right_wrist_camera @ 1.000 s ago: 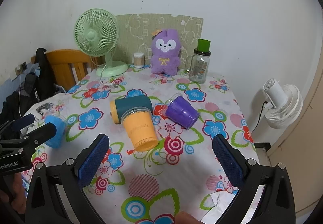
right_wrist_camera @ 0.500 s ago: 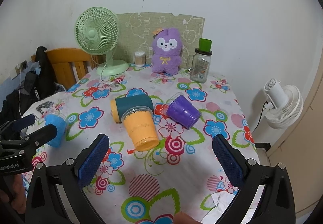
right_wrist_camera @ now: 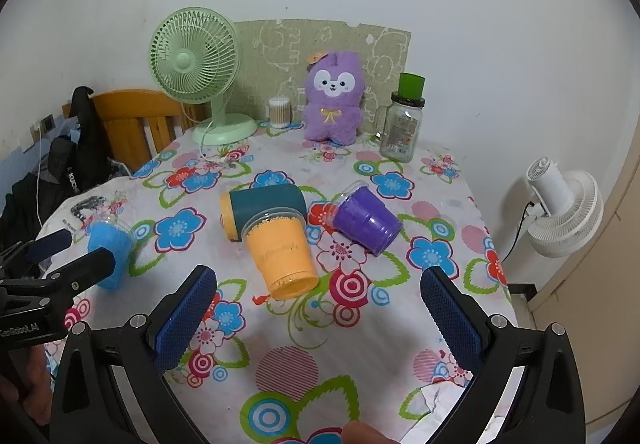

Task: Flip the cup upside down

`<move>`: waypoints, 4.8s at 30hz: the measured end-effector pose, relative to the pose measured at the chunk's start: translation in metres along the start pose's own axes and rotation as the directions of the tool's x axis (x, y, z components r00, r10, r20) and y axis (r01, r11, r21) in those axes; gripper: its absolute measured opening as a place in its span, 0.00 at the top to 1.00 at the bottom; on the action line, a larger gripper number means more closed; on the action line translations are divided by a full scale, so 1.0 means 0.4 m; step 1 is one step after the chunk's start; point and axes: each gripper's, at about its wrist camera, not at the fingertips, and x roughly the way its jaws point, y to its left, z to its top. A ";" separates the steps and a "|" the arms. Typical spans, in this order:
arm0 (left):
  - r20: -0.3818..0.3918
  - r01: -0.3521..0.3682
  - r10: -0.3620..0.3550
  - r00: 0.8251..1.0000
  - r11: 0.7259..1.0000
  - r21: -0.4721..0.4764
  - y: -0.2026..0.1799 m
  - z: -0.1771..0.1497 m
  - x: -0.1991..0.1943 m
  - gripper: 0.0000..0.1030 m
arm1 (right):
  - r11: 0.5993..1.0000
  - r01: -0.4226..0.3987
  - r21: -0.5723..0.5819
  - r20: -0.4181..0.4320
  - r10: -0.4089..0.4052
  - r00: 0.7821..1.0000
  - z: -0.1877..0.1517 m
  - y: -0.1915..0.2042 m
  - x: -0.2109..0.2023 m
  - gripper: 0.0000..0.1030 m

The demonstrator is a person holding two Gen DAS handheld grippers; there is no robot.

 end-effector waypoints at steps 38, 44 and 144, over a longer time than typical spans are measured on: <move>-0.157 0.079 -0.072 0.985 0.996 0.043 -0.144 0.071 0.293 0.00 | 0.959 -0.096 -0.265 -0.189 0.046 0.981 0.100 -0.163 0.440 0.00; -0.207 0.089 -0.076 0.975 0.995 0.054 -0.168 0.072 0.358 0.00 | 0.956 -0.171 -0.239 -0.239 0.112 0.964 0.100 -0.184 0.523 0.00; -0.167 0.076 -0.060 0.984 0.993 0.091 -0.155 -0.147 0.038 0.40 | 0.918 -0.361 0.163 -0.059 0.374 0.926 -0.186 -0.081 -0.001 0.12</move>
